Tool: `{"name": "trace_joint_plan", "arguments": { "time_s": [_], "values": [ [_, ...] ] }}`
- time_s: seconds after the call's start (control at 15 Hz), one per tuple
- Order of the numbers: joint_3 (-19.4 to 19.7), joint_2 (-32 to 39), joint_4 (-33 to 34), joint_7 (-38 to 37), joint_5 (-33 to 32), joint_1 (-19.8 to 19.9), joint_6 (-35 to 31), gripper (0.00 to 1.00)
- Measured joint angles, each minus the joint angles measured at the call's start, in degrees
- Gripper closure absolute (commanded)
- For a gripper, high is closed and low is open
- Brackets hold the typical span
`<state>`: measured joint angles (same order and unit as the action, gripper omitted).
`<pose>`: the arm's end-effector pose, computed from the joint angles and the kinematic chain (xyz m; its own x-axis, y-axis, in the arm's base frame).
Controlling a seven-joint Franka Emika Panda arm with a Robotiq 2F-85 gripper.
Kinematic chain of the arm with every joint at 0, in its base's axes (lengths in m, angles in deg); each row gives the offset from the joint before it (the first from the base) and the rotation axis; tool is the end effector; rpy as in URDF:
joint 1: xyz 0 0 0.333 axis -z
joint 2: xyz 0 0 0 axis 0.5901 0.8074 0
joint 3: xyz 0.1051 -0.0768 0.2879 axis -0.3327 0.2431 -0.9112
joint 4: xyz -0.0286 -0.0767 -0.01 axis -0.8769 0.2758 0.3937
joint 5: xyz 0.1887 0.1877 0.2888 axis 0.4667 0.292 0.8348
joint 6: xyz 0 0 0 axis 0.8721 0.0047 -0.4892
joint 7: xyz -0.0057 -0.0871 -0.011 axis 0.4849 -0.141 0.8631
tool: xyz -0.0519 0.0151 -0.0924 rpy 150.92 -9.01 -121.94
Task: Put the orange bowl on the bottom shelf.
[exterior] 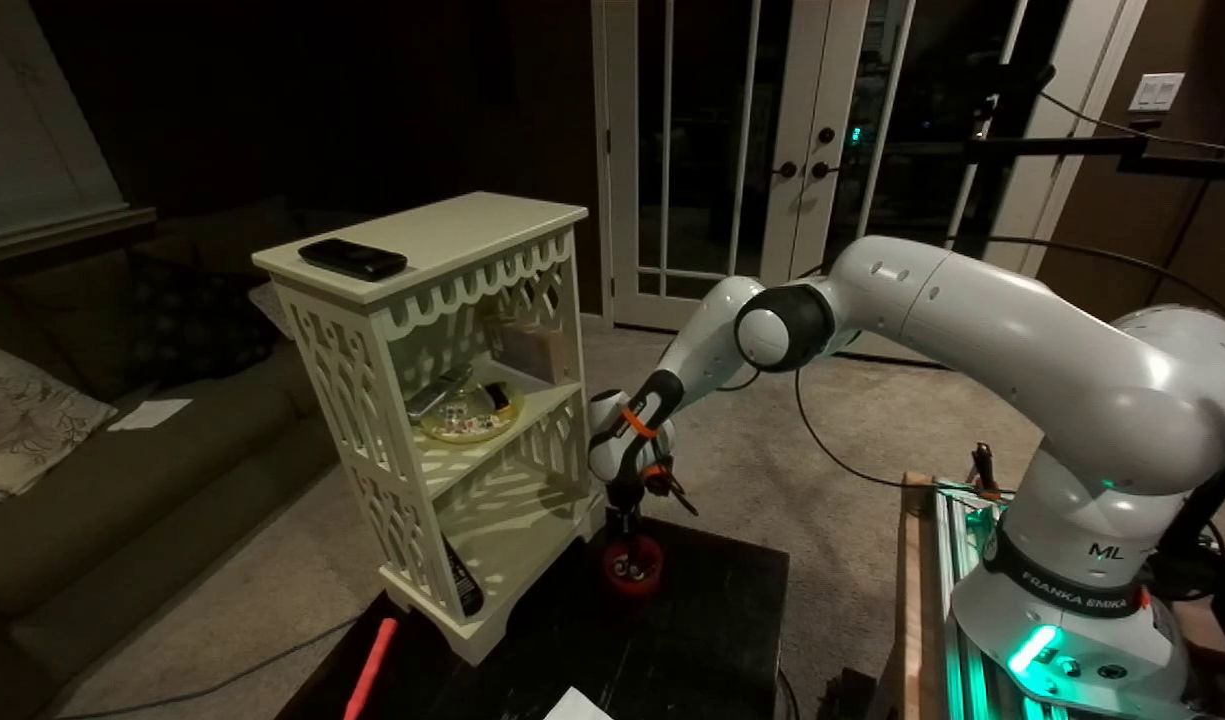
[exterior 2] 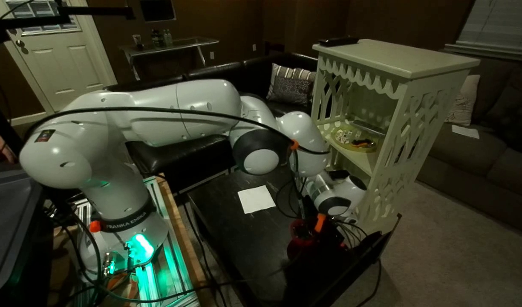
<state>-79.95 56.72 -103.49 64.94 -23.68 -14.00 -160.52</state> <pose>0.6085 -0.1755 -0.1243 0.9263 0.3208 -0.1977 0.2807 -0.9374 -0.2062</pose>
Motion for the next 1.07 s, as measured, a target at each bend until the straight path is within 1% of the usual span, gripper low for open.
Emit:
{"name": "trace_joint_plan", "arguments": {
  "time_s": [0.27, 0.4, 0.47, 0.53, 0.67, 0.8, 0.87, 1.07],
  "values": [
    [-2.6, -3.2, -0.1, -2.3, 4.2, 1.0, 10.8, 0.99],
    [-4.6, -4.5, -1.0, -2.2, 6.8, 2.4, 13.1, 0.99],
    [-5.9, -4.8, -1.5, -1.8, 8.0, 3.4, 13.4, 0.96],
    [-6.1, -5.0, -1.6, -1.6, 8.4, 3.8, 13.5, 0.96],
    [-5.1, -4.9, -1.5, -1.5, 8.5, 3.2, 13.4, 0.96],
    [-4.8, -4.9, -1.5, -1.5, 8.5, 2.8, 13.4, 0.96],
    [-4.8, -4.9, -1.5, -1.5, 8.5, 2.7, 13.4, 0.99],
    [-4.4, -4.9, -1.5, -1.5, 9.2, 2.5, 12.4, 0.99]
  ]
}}
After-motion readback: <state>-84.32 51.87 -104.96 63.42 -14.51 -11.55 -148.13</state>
